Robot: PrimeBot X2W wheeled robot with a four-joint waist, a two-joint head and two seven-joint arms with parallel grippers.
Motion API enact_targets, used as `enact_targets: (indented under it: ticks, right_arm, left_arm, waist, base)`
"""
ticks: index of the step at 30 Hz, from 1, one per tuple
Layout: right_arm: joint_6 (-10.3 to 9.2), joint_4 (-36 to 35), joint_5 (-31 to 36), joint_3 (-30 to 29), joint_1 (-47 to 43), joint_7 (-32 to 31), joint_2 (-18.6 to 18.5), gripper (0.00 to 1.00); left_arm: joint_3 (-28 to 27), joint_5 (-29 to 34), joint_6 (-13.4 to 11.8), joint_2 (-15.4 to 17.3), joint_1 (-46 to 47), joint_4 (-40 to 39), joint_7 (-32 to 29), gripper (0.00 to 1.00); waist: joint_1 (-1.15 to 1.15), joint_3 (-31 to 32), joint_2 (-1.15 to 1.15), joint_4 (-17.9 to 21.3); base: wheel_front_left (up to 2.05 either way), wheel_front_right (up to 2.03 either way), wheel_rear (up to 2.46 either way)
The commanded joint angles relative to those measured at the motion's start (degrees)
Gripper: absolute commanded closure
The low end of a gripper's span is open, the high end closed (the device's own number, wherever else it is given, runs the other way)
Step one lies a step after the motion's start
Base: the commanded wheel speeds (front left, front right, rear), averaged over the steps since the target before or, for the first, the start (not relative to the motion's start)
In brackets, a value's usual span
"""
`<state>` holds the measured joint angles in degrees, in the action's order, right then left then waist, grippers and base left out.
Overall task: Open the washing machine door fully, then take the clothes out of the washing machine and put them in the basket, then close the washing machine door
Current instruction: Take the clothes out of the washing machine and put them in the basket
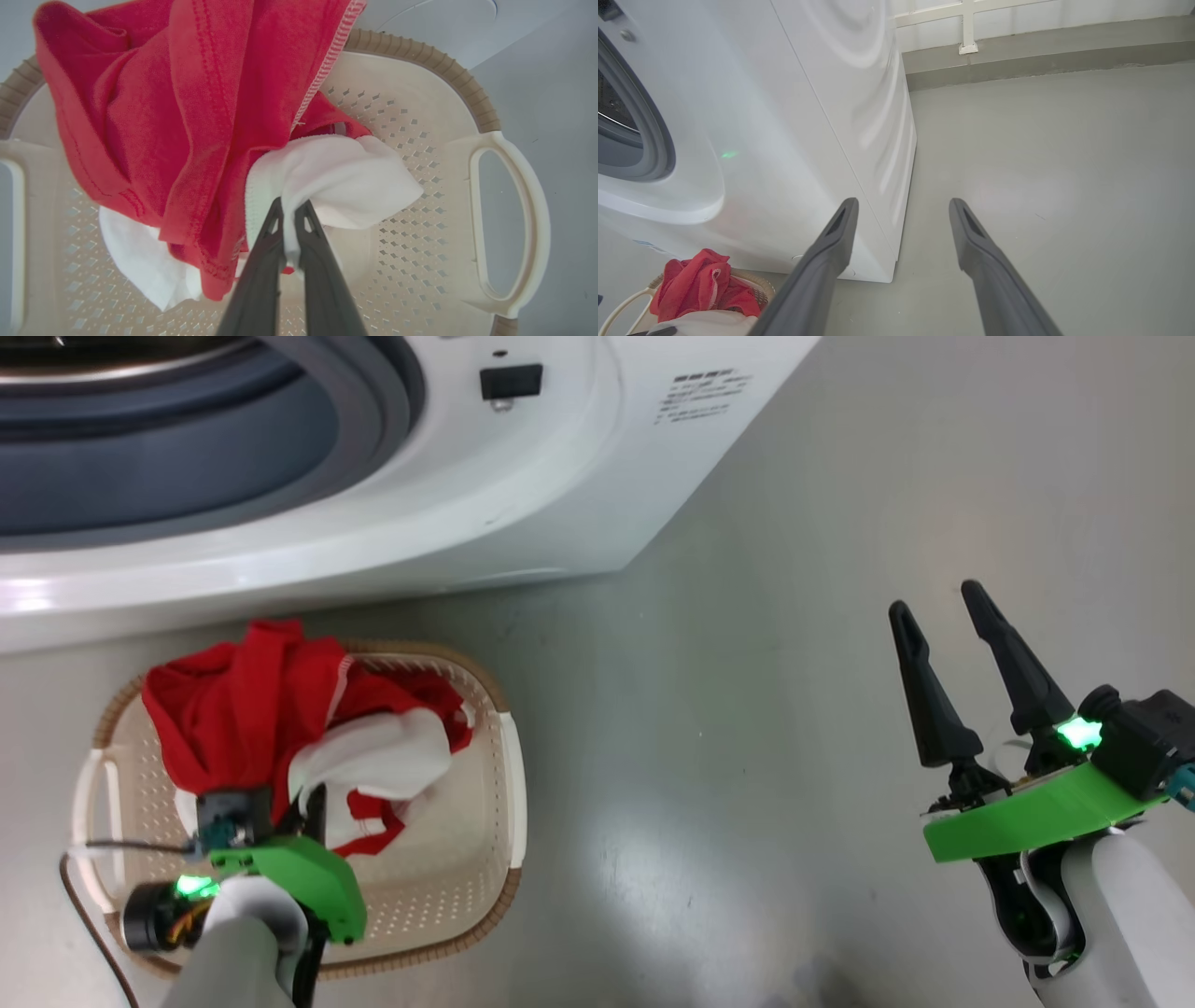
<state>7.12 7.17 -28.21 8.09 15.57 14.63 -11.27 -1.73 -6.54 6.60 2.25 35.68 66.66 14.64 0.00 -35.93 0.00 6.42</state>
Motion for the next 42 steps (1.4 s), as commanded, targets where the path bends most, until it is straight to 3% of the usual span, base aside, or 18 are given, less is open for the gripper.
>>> enact_targets:
  ticks: [1, 17, 18, 19, 24, 25, 42]
  right_arm:
    - [0.36, -1.62, 0.47, 1.05, 0.02, 0.37, -0.33, 0.0]
    - [0.36, -2.06, 0.64, 1.14, 1.79, 0.37, -0.04, 0.0]
    - [0.36, -2.06, 0.66, 1.14, 1.86, 0.37, -0.06, 0.0]
    - [0.36, -2.06, 0.66, 1.14, 1.86, 0.37, -0.06, 0.0]
    - [0.36, -1.95, 0.74, 1.16, 2.21, 0.37, -0.09, 0.0]
    - [0.36, -1.91, 0.75, 1.17, 2.26, 0.37, -0.1, 0.0]
    - [0.36, -0.62, 0.57, 1.19, 1.25, 0.37, -0.7, 0.0]
  left_arm:
    - [-1.01, 0.54, 0.38, 1.71, -0.17, 0.28, 0.36, 1.0]
    - [0.81, -1.12, 0.78, 2.78, 5.21, 6.87, -0.14, 1.0]
    - [0.87, -1.27, 0.79, 2.79, 5.4, 6.93, -0.13, 0.85]
    - [0.87, -1.27, 0.79, 2.79, 5.4, 6.93, -0.13, 0.85]
    - [1.17, -1.93, 0.81, 2.85, 6.14, 7.13, -0.09, 0.11]
    - [1.18, -2.09, 0.82, 2.88, 6.26, 7.15, -0.07, 0.03]
    - [-0.44, -5.72, 0.78, 2.57, 3.3, 4.68, 0.34, 0.0]
  waist:
    - [0.0, -1.91, 0.0, -0.01]
    - [0.0, -5.68, 0.0, 0.01]
    - [0.0, -5.77, 0.0, -0.03]
    - [0.0, -5.77, 0.0, -0.03]
    - [0.0, -6.02, 0.0, -0.2]
    - [0.0, -6.01, 0.0, -0.25]
    - [0.0, -0.22, 0.0, -1.58]
  base:
    - [0.0, 0.0, 0.0]
    - [0.0, 0.0, 0.0]
    - [0.0, 0.0, 0.0]
    - [0.0, 0.0, 0.0]
    - [0.0, 0.0, 0.0]
    - [0.0, 0.0, 0.0]
    - [0.0, 0.0, 0.0]
